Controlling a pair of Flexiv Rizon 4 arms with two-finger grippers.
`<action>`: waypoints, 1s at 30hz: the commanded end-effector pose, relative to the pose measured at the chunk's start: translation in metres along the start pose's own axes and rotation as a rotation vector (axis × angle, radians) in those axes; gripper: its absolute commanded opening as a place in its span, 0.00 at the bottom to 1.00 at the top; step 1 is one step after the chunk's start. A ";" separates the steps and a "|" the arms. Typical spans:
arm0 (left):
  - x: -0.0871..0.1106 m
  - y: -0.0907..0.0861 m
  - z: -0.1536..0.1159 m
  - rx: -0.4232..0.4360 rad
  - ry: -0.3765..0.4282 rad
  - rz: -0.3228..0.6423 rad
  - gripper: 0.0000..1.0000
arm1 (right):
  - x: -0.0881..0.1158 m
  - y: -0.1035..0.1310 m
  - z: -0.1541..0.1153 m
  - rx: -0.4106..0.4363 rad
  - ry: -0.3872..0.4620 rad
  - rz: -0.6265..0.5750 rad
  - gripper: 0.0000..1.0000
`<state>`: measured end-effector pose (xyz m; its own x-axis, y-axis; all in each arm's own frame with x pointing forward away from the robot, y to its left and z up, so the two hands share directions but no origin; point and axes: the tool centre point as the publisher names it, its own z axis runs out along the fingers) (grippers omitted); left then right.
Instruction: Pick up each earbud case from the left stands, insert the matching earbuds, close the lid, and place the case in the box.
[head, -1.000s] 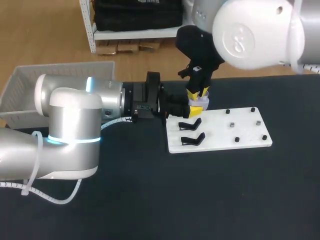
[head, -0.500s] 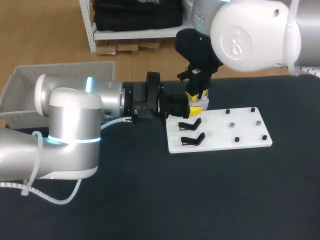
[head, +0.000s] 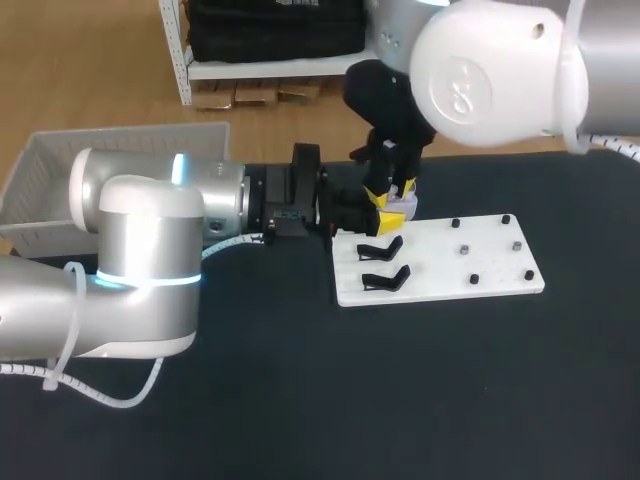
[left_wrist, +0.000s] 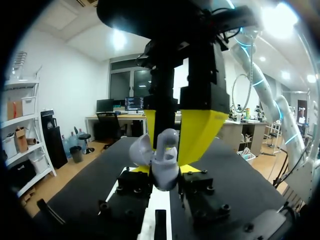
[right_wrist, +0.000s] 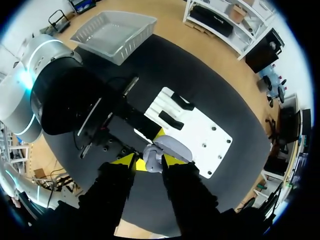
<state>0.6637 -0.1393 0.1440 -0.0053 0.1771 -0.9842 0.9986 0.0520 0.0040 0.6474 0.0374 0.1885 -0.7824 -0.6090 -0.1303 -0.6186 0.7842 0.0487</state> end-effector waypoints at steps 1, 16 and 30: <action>0.001 -0.002 0.000 -0.003 -0.007 0.004 0.00 | -0.001 0.000 -0.001 0.007 -0.001 0.001 0.34; 0.001 -0.002 0.000 -0.003 -0.007 0.004 0.00 | -0.001 -0.001 -0.001 0.015 0.004 0.008 0.35; 0.001 -0.002 0.000 -0.003 -0.007 0.004 0.00 | -0.003 -0.003 -0.007 0.029 0.003 0.013 0.38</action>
<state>0.6630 -0.1398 0.1443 -0.0048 0.1771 -0.9842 0.9987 0.0500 0.0041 0.6506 0.0358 0.1947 -0.7901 -0.5995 -0.1283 -0.6067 0.7946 0.0236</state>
